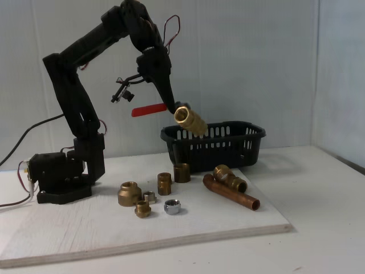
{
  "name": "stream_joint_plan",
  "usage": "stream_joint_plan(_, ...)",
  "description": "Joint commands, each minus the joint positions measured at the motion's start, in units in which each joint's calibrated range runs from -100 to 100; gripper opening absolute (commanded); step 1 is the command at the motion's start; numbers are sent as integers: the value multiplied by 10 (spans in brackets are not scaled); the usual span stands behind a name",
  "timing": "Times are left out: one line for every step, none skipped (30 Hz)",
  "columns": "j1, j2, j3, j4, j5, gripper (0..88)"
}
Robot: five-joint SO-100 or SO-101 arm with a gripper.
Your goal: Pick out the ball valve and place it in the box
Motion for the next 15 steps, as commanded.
stream_joint_plan(-25,-50,1,5,-3,9)
stream_joint_plan(-32,-57,5,5,-3,9)
stream_joint_plan(-39,-63,9,5,-3,9)
stream_joint_plan(-46,-66,12,5,-3,9)
stream_joint_plan(-53,-69,12,5,-3,9)
stream_joint_plan(-60,-72,12,5,-3,9)
stream_joint_plan(-67,-74,12,5,-3,9)
stream_joint_plan(-74,-75,13,5,-3,9)
stream_joint_plan(-81,-76,14,5,-3,9)
stream_joint_plan(-90,-76,14,5,-3,9)
stream_joint_plan(-98,-76,14,5,-3,9)
stream_joint_plan(-106,-76,14,5,-3,9)
stream_joint_plan(-114,-76,14,4,-6,9)
stream_joint_plan(-123,-76,14,3,-10,9)
stream_joint_plan(-133,-76,14,2,-13,9)
